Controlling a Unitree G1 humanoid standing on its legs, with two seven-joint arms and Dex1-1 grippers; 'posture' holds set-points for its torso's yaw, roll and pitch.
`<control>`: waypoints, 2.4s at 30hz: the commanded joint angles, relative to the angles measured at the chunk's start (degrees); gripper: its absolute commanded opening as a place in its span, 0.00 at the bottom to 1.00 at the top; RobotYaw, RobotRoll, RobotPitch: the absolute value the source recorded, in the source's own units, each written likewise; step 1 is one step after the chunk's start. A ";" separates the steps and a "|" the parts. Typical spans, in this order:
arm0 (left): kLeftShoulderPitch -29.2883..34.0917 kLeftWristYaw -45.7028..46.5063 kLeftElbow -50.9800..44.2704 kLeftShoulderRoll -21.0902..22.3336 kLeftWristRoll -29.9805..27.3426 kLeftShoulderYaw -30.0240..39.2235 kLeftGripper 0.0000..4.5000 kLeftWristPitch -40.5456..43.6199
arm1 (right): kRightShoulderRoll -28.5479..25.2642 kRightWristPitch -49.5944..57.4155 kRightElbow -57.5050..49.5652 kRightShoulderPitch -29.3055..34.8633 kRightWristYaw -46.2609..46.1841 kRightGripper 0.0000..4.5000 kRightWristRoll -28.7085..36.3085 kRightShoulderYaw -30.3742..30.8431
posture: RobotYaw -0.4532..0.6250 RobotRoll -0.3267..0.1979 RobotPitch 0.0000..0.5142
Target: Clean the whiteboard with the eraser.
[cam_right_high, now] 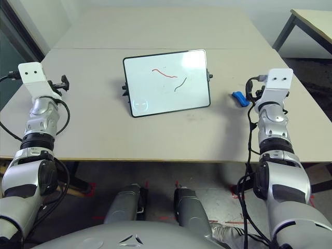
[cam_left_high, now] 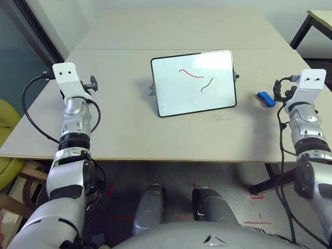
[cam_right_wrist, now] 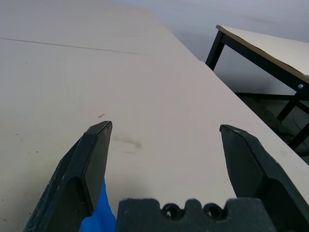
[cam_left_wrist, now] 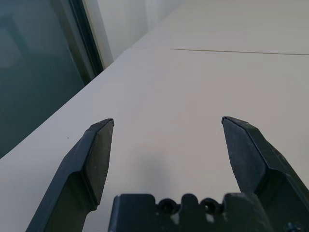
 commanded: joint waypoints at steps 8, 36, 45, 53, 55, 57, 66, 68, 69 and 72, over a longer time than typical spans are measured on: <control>-0.16 -0.44 0.43 0.58 0.35 -0.12 1.00 0.46 | 0.06 1.57 -2.67 0.83 2.09 0.99 0.70 -0.04 | 0.66 0.62 0.16; 8.67 -64.98 -40.56 15.62 -16.99 -13.27 1.00 28.57 | -11.12 26.65 -1.81 -10.30 29.29 0.99 -5.92 12.05 | 0.74 0.62 0.11; 3.05 -68.31 -35.16 12.93 -15.43 -16.62 1.00 27.31 | -11.42 34.75 4.72 -14.28 36.82 0.99 -9.78 16.62 | 0.72 0.62 0.09; 0.58 -69.77 -33.04 12.14 -14.77 -17.18 1.00 25.98 | -10.96 35.83 9.20 -17.51 35.38 0.99 -12.61 18.57 | 0.72 0.62 0.09; 0.54 -69.85 -33.19 12.00 -14.79 -17.12 1.00 25.98 | -10.51 35.57 9.95 -17.83 35.07 0.99 -12.92 18.59 | 0.72 0.62 0.09; 0.73 -69.81 -33.63 11.91 -14.92 -16.97 1.00 26.07 | -10.07 35.63 10.76 -18.12 34.74 0.99 -13.34 18.86 | 0.72 0.62 0.09; 1.39 -69.36 -34.87 12.09 -15.22 -16.46 1.00 26.40 | -8.60 36.26 13.09 -19.14 33.04 0.99 -14.86 18.94 | 0.74 0.62 0.09; 1.42 -69.21 -35.04 12.06 -15.25 -16.38 1.00 26.43 | -8.40 36.50 13.39 -19.27 32.82 0.99 -14.70 18.55 | 0.74 0.62 0.09; 1.45 -69.13 -35.12 12.05 -15.26 -16.34 1.00 26.43 | -8.32 36.54 13.51 -19.29 32.80 0.99 -14.68 18.48 | 0.74 0.62 0.09; 1.51 -68.92 -35.33 12.00 -15.33 -16.26 1.00 26.49 | -8.14 36.95 13.99 -19.22 32.41 0.85 -14.50 18.12 | 0.74 0.62 0.09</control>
